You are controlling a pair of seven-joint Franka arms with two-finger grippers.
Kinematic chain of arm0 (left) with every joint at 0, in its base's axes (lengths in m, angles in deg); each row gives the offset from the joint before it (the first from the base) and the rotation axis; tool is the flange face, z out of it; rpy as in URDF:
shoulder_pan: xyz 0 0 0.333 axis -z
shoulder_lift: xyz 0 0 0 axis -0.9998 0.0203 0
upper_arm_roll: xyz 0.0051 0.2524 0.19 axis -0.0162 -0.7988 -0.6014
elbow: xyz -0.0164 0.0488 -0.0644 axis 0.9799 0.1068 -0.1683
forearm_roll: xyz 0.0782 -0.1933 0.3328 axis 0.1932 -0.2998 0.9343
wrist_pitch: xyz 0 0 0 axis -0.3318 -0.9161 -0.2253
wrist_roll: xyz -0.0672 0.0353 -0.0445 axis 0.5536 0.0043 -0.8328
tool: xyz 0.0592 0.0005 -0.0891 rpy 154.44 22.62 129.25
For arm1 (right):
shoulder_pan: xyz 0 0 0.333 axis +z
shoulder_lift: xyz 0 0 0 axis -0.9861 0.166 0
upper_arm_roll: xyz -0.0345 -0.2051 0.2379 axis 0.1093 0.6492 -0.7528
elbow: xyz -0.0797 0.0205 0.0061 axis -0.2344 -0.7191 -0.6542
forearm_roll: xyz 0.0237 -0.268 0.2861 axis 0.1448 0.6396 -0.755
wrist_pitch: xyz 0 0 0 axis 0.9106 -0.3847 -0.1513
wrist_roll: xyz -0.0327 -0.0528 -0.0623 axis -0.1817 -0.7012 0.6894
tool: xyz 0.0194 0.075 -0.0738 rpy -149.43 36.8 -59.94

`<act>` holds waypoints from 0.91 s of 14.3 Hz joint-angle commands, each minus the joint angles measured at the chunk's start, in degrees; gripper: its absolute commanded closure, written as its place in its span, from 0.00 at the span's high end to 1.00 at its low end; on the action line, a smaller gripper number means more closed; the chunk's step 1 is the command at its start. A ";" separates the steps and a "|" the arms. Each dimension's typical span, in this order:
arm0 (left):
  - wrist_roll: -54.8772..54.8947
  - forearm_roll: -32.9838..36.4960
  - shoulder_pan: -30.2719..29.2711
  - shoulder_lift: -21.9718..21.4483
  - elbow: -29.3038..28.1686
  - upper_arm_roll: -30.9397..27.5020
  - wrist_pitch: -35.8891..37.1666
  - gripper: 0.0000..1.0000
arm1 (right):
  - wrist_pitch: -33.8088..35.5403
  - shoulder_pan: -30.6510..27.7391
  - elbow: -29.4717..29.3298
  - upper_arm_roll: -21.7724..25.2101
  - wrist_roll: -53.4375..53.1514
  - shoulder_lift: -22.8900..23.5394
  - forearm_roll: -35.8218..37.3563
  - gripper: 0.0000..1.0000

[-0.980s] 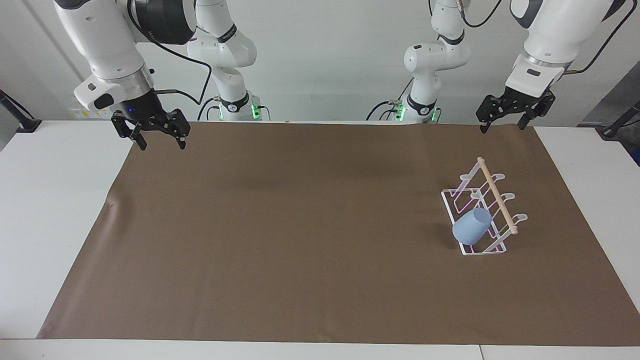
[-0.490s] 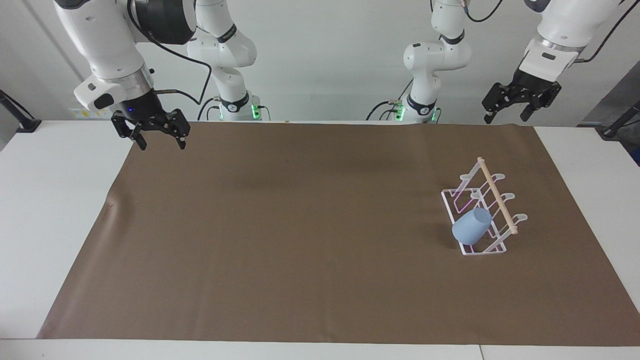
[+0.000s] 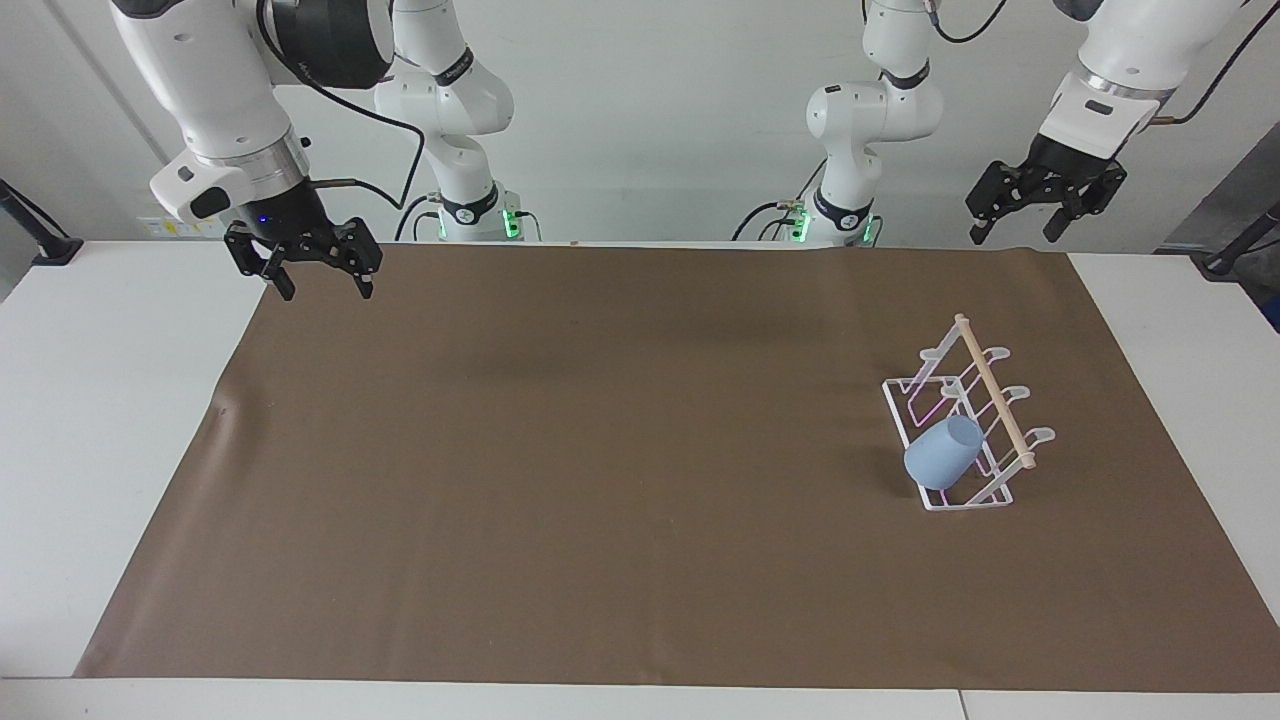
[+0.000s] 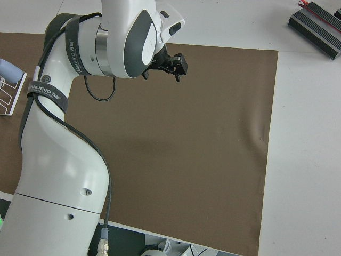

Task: Hang cup on cup holder

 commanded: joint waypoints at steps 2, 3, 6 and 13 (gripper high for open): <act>0.76 -0.02 0.88 -0.51 0.26 -0.73 2.10 1.00 | 0.00 0.13 1.41 -0.14 -0.65 -1.34 0.64 1.00; 0.41 -0.20 0.88 -0.59 0.17 -0.73 1.93 1.00 | 0.00 0.13 1.41 -0.23 -0.65 -1.34 0.64 1.00; 0.32 -0.29 0.88 -1.03 -0.27 -0.73 2.19 1.00 | 0.00 0.22 1.41 -0.23 -0.74 -1.34 0.64 1.00; 0.85 -0.20 1.41 -1.30 -0.62 -0.73 1.75 1.00 | 0.08 -0.22 1.41 -0.23 -0.65 -1.34 0.46 1.00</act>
